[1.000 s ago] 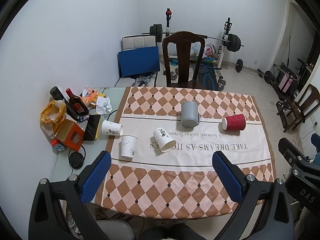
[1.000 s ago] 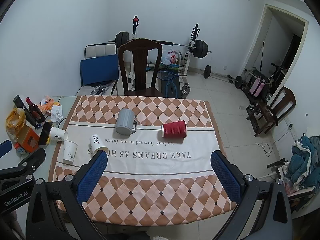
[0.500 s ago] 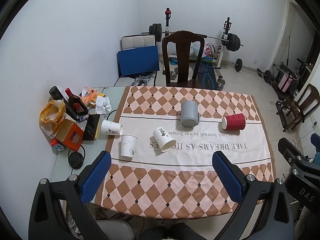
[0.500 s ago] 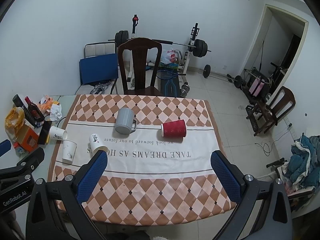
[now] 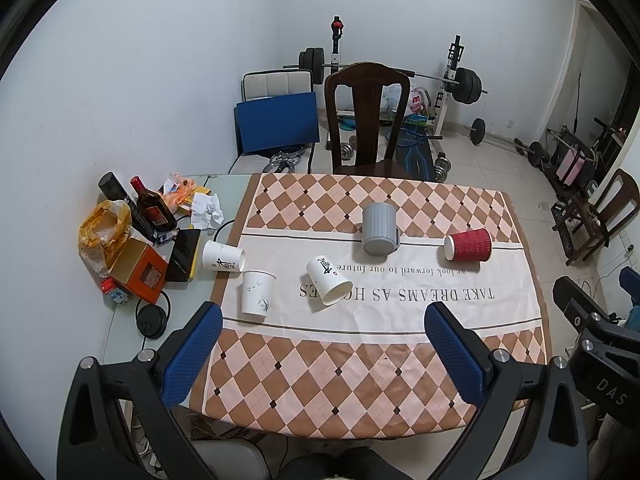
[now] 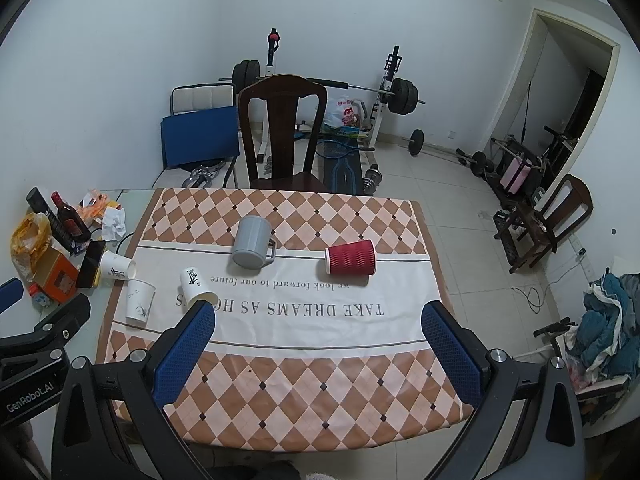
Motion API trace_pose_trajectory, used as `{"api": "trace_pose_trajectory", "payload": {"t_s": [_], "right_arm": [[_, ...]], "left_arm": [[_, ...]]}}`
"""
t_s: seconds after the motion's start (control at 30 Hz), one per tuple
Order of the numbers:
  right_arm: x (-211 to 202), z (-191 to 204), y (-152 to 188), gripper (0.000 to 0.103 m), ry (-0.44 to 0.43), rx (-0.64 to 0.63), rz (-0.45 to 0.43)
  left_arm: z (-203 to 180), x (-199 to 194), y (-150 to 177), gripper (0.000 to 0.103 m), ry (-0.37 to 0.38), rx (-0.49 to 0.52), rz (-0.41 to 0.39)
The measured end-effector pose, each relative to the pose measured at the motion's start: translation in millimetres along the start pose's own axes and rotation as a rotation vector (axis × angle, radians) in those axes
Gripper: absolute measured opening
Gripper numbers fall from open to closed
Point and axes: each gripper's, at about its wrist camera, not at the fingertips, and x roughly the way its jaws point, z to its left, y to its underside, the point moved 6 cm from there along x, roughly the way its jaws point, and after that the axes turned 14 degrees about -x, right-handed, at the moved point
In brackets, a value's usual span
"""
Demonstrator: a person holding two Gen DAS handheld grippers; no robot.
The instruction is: Flip cup upside down
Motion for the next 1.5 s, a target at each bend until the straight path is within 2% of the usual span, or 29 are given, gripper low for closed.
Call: {"api": "trace_pose_trajectory", "payload": {"t_s": [0.23, 0.43, 0.57, 0.67, 0.73, 0.87, 0.97, 1.07, 1.27, 1.33, 1.5], "right_arm": [[1.4, -0.6, 2.4, 0.103, 0.001, 0.001, -0.001], [27.9, -1.5, 7.0, 0.103, -0.03, 0.009, 0.022], [78.7, 18.6, 10.5, 0.103, -0.075, -0.025, 0.091], [128.0, 53.1, 13.5, 0.103, -0.129, -0.074, 0.17], [166.8, 81.0, 27.0, 0.101, -0.186, -0.109, 0.235], [232.8, 130.2, 59.6, 0.087, -0.295, -0.139, 0.376], [276.7, 163.9, 84.4, 0.087, -0.311, -0.144, 0.47], [310.9, 187.2, 101.7, 0.087, -0.308, -0.114, 0.567], [356.0, 209.3, 113.5, 0.087, -0.293, 0.041, 0.713], [366.3, 214.2, 112.7, 0.087, -0.272, 0.085, 0.74], [384.0, 222.1, 102.9, 0.087, -0.194, 0.153, 0.75]], "left_arm": [[-4.8, 1.3, 3.5, 0.103, -0.013, -0.01, -0.008], [7.3, 15.9, -1.2, 0.103, -0.036, -0.042, -0.035], [33.5, 46.4, -1.6, 0.103, -0.112, -0.091, -0.015], [64.1, 80.8, 7.7, 0.103, -0.223, -0.155, 0.033], [89.6, 104.9, 15.7, 0.103, -0.294, -0.205, 0.072], [140.2, 151.6, 32.8, 0.103, -0.4, -0.292, 0.156], [174.8, 188.6, 43.6, 0.103, -0.446, -0.363, 0.245], [197.1, 218.7, 48.8, 0.103, -0.436, -0.448, 0.329], [217.6, 274.6, 29.4, 0.103, -0.299, -0.626, 0.414], [221.5, 292.1, 16.1, 0.096, -0.265, -0.66, 0.429], [235.6, 343.2, -19.8, 0.095, -0.211, -0.7, 0.458]]}}
